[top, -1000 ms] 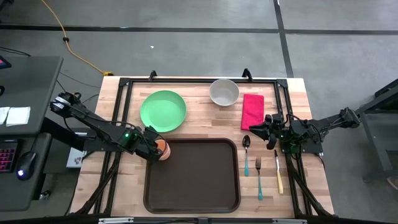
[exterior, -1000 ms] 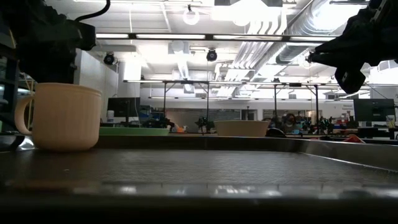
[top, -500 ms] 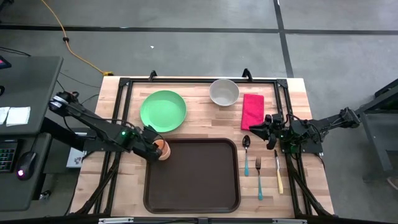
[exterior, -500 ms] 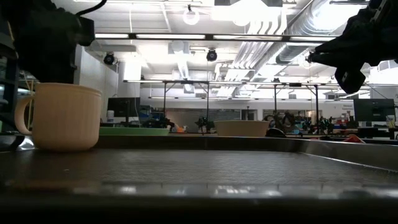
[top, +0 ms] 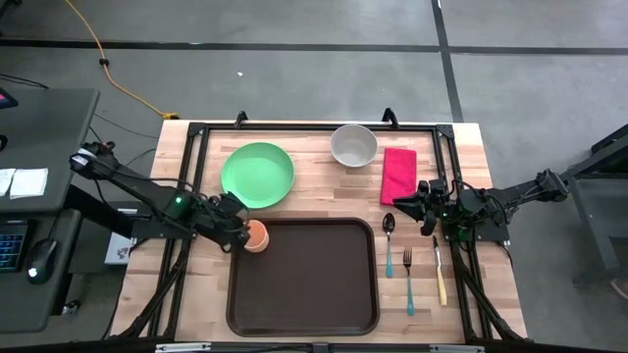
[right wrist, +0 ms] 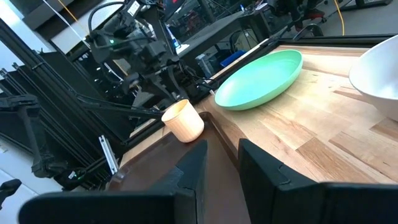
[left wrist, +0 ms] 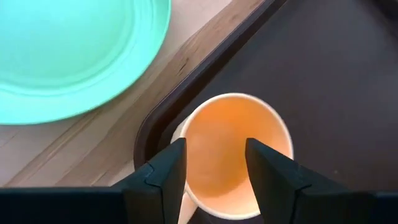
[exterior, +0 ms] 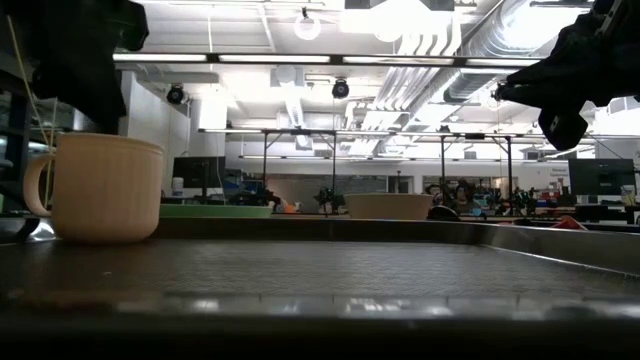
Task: Set up tray
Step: Put the green plate to the bottom right of the orange cup on the brown tray
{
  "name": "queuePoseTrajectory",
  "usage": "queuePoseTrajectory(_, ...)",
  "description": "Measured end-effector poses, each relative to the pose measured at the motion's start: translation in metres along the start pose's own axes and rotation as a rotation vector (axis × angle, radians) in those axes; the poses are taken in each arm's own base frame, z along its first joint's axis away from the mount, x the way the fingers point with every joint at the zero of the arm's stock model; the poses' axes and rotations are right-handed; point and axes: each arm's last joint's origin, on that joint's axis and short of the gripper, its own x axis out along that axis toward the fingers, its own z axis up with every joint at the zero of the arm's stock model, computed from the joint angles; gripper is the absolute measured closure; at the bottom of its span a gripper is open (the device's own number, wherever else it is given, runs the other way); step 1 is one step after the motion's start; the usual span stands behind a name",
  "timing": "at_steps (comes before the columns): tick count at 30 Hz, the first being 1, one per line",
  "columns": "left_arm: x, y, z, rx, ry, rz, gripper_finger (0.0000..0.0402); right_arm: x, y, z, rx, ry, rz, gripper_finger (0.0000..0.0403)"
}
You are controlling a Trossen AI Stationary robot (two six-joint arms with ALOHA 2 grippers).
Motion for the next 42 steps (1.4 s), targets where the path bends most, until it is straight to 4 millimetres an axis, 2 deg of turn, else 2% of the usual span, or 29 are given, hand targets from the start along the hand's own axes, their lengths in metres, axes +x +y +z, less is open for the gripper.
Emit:
queuePoseTrajectory(19, -0.027, 0.014, 0.012, -0.03, -0.183, -0.063, 0.0202, 0.0, 0.0, 0.0, 0.0, -0.003, -0.004, 0.0336)
queuePoseTrajectory(32, -0.067, 0.003, 0.04, 0.102, -0.393, -0.058, 0.0202, 0.0, 0.0, 0.0, 0.0, -0.005, -0.007, 0.0336)
queuePoseTrajectory(42, -0.068, 0.009, 0.042, 0.125, -0.435, 0.032, 0.0202, 0.0, 0.0, 0.0, 0.0, -0.005, -0.007, 0.0336)
